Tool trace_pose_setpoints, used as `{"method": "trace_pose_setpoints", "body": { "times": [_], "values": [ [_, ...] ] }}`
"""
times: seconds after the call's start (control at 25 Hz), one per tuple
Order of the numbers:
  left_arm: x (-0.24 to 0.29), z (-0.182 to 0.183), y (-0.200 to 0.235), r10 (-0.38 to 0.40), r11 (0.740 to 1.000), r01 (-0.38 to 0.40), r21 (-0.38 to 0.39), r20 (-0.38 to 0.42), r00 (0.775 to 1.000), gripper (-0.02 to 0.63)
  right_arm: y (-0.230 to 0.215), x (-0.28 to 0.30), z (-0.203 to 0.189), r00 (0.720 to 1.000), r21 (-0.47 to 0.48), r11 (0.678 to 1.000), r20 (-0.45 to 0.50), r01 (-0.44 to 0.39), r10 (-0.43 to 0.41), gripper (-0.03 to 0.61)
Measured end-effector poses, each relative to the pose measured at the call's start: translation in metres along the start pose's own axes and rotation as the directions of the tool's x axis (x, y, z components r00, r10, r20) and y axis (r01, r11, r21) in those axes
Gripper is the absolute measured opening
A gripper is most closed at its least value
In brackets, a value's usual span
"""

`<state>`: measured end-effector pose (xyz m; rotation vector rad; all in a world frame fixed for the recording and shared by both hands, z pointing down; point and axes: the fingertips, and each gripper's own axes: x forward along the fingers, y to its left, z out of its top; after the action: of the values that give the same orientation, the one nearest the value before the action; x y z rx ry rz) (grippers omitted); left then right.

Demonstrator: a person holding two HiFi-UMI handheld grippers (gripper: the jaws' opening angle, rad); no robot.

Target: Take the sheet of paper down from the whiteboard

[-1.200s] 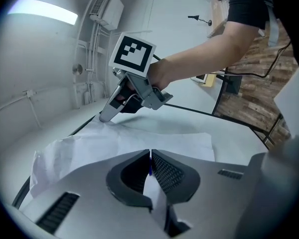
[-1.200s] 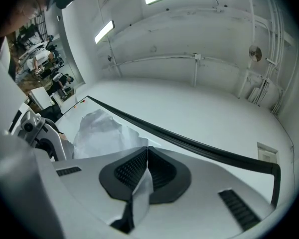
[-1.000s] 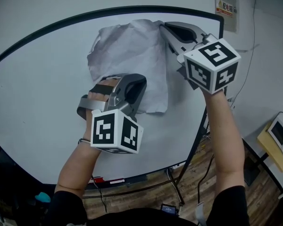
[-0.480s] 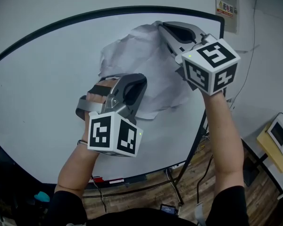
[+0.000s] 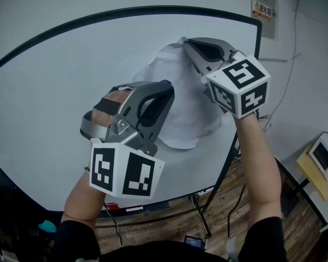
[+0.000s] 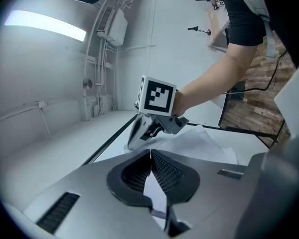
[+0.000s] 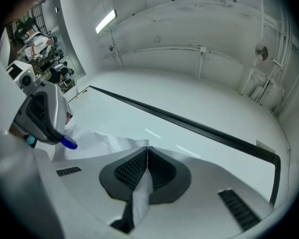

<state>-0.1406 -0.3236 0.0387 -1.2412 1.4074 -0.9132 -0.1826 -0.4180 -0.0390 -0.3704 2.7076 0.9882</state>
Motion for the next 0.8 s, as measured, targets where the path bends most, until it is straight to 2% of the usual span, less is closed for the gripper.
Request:
{"method": "trace_pose_setpoints", "body": {
  "times": [0.16,0.28,0.44,0.64,0.8],
  "values": [
    [-0.014,0.005,-0.003,0.03,1.0,-0.03,-0.009,0.017,0.999,0.02,0.018,-0.016,-0.015,1.0,-0.014,1.0,0.002,0.003,-0.003,0.021],
    [-0.021,-0.001,0.003,0.047,0.999,-0.047,-0.023,0.015,0.999,0.02,0.033,-0.025,-0.019,1.0,-0.047,0.999,-0.006,0.003,-0.003,0.021],
    [-0.022,-0.012,0.011,0.064,0.997,-0.063,-0.049,0.002,0.998,0.02,0.046,-0.034,-0.027,1.0,-0.036,0.999,-0.011,-0.01,0.01,0.021],
    [-0.017,-0.027,0.014,0.053,0.995,-0.054,-0.089,-0.021,0.998,0.02,0.055,-0.046,-0.039,0.999,-0.015,1.0,-0.028,-0.017,0.017,0.021],
    [-0.013,-0.044,0.012,0.024,0.988,-0.029,-0.153,-0.035,0.999,0.02,0.057,-0.052,-0.048,0.999,-0.009,1.0,-0.041,-0.008,0.008,0.021]
  ]
}}
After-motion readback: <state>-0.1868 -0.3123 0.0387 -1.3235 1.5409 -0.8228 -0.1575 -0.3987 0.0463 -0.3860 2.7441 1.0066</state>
